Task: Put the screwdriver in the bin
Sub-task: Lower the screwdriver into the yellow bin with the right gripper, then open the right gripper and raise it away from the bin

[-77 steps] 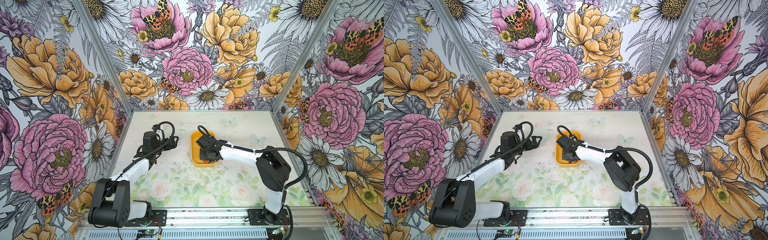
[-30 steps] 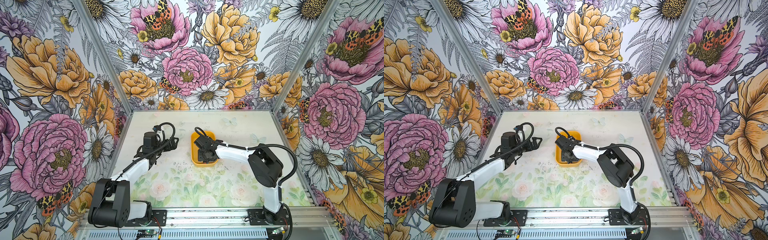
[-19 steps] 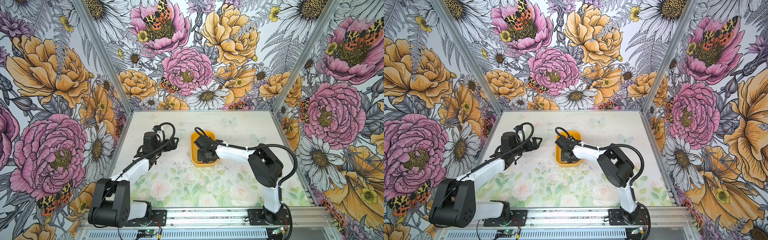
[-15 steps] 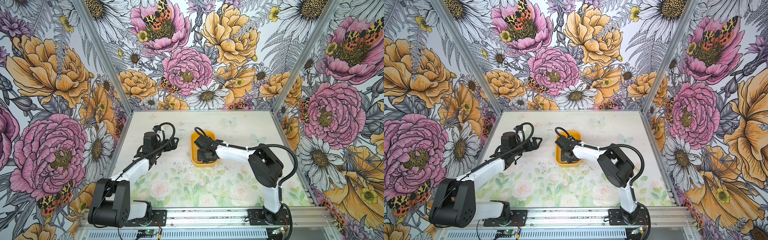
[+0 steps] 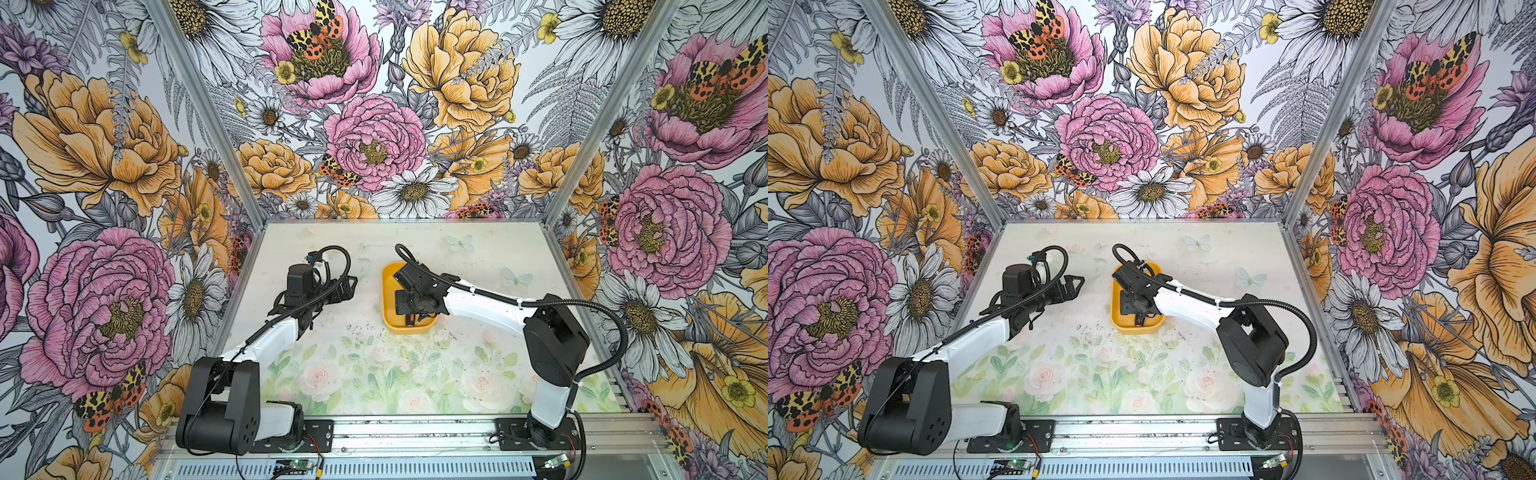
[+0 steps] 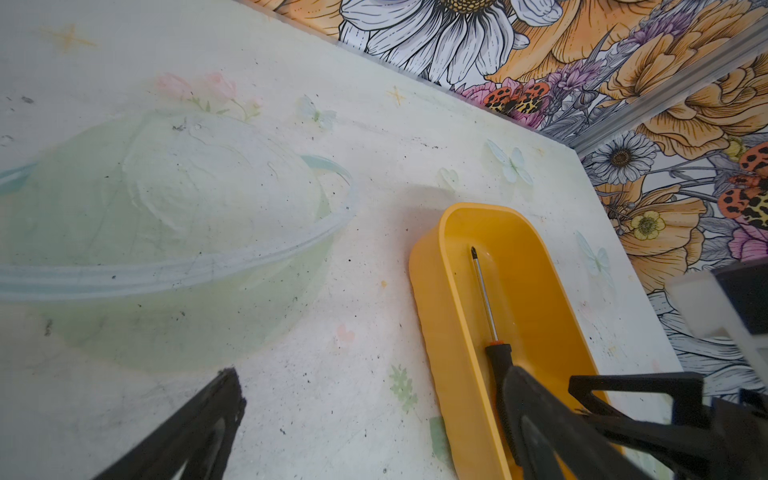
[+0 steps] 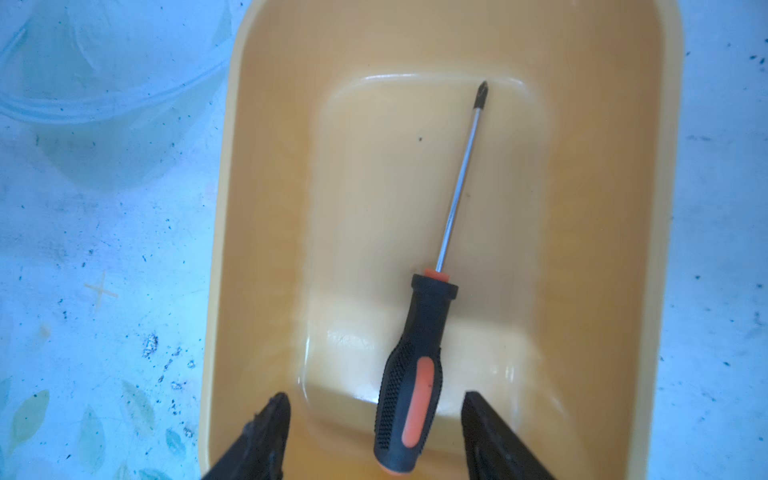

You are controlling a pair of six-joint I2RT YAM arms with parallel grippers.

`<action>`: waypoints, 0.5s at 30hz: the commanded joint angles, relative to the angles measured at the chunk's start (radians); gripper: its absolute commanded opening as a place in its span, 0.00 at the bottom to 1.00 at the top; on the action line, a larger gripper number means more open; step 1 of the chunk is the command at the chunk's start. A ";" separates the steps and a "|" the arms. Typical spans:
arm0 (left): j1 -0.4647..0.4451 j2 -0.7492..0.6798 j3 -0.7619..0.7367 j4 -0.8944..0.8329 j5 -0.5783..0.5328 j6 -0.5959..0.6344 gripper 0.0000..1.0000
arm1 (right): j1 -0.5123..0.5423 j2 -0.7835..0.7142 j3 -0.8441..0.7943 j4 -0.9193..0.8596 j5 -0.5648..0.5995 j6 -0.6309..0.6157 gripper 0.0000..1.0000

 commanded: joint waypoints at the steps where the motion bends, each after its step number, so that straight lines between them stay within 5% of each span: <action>1: -0.013 -0.015 0.017 -0.001 0.015 0.021 0.99 | -0.008 -0.059 0.007 -0.015 -0.032 -0.052 0.67; 15: -0.024 -0.015 0.015 0.000 0.004 0.027 0.99 | -0.088 -0.203 -0.082 -0.012 -0.080 -0.269 0.67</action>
